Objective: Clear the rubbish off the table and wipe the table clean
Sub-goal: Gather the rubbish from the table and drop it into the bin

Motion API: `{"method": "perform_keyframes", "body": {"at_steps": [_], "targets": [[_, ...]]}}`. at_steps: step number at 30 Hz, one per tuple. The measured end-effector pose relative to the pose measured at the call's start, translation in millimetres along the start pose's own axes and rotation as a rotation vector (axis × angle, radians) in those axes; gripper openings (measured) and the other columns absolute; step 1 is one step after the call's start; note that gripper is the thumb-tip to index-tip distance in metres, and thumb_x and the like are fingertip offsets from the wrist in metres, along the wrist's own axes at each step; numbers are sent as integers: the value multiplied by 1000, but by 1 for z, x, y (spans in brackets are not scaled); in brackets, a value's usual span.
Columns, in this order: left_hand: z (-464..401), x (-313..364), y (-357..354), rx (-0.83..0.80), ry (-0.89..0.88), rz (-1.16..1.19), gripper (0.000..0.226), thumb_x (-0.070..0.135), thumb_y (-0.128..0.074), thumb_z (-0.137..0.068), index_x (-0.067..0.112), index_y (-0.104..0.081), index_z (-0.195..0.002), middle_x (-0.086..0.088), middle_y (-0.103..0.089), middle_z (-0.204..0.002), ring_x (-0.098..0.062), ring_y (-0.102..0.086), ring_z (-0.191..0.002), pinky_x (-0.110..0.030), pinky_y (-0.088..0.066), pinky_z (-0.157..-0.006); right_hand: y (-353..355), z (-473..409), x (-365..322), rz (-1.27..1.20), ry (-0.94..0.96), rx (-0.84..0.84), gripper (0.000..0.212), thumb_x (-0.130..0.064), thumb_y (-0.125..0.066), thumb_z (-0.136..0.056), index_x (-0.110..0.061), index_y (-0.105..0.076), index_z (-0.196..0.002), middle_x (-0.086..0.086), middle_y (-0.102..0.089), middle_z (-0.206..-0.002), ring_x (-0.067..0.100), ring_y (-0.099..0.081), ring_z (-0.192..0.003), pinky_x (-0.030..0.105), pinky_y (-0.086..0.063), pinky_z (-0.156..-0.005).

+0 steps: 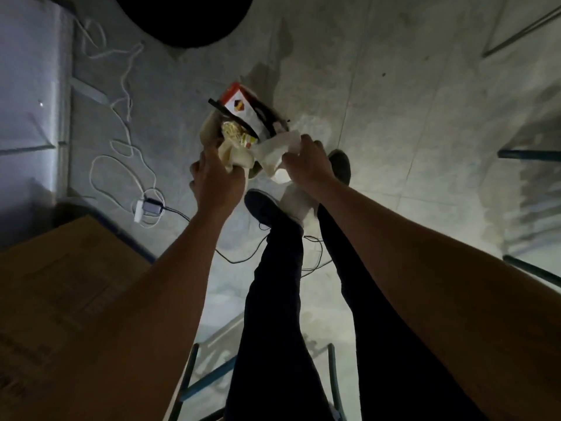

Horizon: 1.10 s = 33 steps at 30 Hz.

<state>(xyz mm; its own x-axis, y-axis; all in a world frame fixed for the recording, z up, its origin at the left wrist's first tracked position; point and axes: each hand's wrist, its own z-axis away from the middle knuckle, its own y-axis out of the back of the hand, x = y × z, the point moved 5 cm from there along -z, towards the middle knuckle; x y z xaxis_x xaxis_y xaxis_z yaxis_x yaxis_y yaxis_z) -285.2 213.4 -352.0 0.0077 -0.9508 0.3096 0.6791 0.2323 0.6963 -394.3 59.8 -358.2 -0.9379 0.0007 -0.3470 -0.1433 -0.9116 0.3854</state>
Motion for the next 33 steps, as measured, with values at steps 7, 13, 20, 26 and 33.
{"method": "perform_keyframes", "body": {"at_steps": [7,13,20,26,33], "targets": [[-74,-21,-55,79,9,-66,61,18,-58,-87,20,-41,-145,-5,-46,-148,-34,-41,-128,-49,-37,-101,-34,-94,-18,179,116,95,48,-21,-54,-88,-19,-49,-136,6,-50,-135,31,-45,-126,44,-43,-97],[-121,-37,-89,140,1,-40,55,15,-56,-90,9,-38,-142,-11,-43,-146,-37,-43,-124,-42,-42,-89,-54,-150,-28,153,174,119,49,-16,-57,-86,-19,-52,-135,6,-56,-133,30,-53,-122,38,-45,-94],[-170,-42,-132,80,-25,-66,76,28,-65,-89,8,-25,-151,-15,-40,-148,-35,-39,-135,-44,-29,-112,-87,-199,-27,205,186,123,41,-15,-54,-94,-19,-50,-134,10,-56,-131,33,-54,-121,37,-46,-88],[-206,-60,-178,45,-13,-309,83,51,-59,-94,11,-21,-155,-13,-34,-152,-30,-38,-137,-37,-32,-106,-112,-224,-21,369,257,122,34,-12,-42,-100,-13,-53,-132,11,-55,-134,33,-55,-121,41,-47,-91],[-230,-71,-204,55,34,-342,78,47,-56,-98,9,-19,-154,-17,-31,-155,-37,-33,-139,-44,-34,-109,-146,-263,-1,367,257,61,30,-22,-42,-104,-17,-52,-133,6,-57,-133,23,-54,-125,33,-44,-101]]}}
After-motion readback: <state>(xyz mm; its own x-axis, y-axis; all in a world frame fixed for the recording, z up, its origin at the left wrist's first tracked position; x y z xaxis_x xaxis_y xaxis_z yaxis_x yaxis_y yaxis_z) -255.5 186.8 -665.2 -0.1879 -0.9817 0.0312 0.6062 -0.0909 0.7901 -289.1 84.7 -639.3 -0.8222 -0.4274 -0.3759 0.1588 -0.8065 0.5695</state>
